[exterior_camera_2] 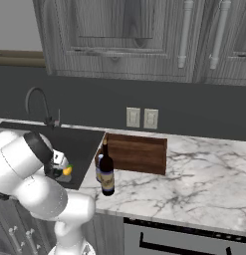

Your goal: Pick up all produce items and place them in the sink. Turn on the sink faucet to wash them. Then turn the sink off and put them in the tray.

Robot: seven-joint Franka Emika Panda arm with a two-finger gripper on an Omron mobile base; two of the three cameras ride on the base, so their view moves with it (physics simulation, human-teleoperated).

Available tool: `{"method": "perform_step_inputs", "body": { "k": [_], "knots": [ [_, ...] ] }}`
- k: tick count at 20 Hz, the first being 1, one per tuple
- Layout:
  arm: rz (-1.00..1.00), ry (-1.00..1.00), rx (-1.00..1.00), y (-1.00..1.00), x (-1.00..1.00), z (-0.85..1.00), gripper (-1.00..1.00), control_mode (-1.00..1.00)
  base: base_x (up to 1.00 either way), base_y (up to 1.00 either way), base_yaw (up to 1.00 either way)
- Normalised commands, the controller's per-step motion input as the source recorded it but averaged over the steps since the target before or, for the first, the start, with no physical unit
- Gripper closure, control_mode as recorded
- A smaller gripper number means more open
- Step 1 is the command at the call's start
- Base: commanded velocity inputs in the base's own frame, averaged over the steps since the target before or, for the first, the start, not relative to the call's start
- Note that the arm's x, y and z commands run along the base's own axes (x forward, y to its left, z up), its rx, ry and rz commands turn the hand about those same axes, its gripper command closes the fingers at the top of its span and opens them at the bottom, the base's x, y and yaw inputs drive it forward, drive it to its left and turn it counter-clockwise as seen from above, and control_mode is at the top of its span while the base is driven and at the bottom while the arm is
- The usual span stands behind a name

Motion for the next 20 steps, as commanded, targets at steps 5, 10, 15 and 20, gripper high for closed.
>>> {"method": "perform_step_inputs", "body": {
  "k": [5, 10, 15, 20],
  "knots": [
    [0.00, 0.05, -0.05, 0.22, 0.16, -0.14, -1.00, -1.00, 0.00, 0.00, 0.00],
    [0.00, 0.05, -0.03, 0.23, 0.25, -0.04, -1.00, -1.00, 0.00, 0.00, 0.00],
    [0.00, 0.04, -0.01, 0.10, 0.22, -0.09, -1.00, -1.00, 0.00, 0.00, 0.00],
    [0.00, 0.01, -0.01, 0.02, 0.11, -0.21, -1.00, -1.00, 0.00, 0.00, 0.00]
  ]
}}
